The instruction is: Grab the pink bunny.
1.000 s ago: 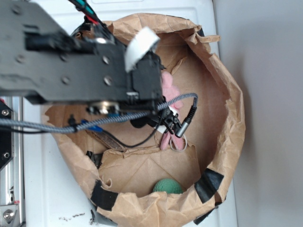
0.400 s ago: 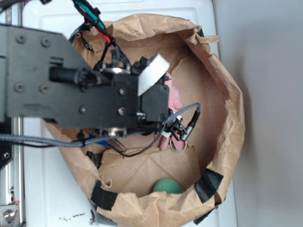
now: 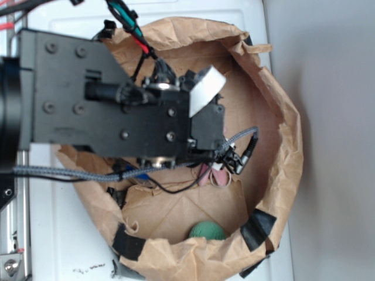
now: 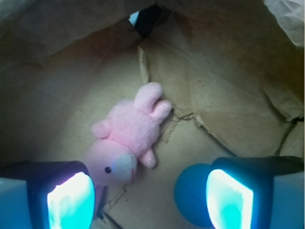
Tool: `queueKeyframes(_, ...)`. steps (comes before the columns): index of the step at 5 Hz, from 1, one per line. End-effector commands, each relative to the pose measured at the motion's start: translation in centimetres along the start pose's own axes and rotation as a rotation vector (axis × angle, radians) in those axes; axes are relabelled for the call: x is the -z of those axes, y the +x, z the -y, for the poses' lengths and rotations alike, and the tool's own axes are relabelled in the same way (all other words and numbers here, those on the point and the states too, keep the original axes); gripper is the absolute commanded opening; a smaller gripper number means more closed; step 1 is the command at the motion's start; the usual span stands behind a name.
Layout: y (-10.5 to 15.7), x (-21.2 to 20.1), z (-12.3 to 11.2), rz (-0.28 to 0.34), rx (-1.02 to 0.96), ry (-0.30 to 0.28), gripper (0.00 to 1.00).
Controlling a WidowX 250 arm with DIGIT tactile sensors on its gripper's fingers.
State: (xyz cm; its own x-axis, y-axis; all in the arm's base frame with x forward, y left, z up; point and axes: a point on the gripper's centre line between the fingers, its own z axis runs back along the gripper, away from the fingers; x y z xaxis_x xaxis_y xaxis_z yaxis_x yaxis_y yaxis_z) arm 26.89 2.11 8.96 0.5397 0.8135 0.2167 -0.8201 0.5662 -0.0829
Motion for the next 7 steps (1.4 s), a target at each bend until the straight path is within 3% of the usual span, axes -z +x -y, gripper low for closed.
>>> queueKeyframes(1, -1.0, -2.4, -2.2, 0.045, 0.074, -0.102, 1.0)
queueKeyframes(5, -1.2, -1.8, -2.0, 0.046, 0.08, -0.104, 1.0)
queueKeyframes(7, -0.5, 1.8, 0.9, 0.064, 0.039, -0.107, 1.0)
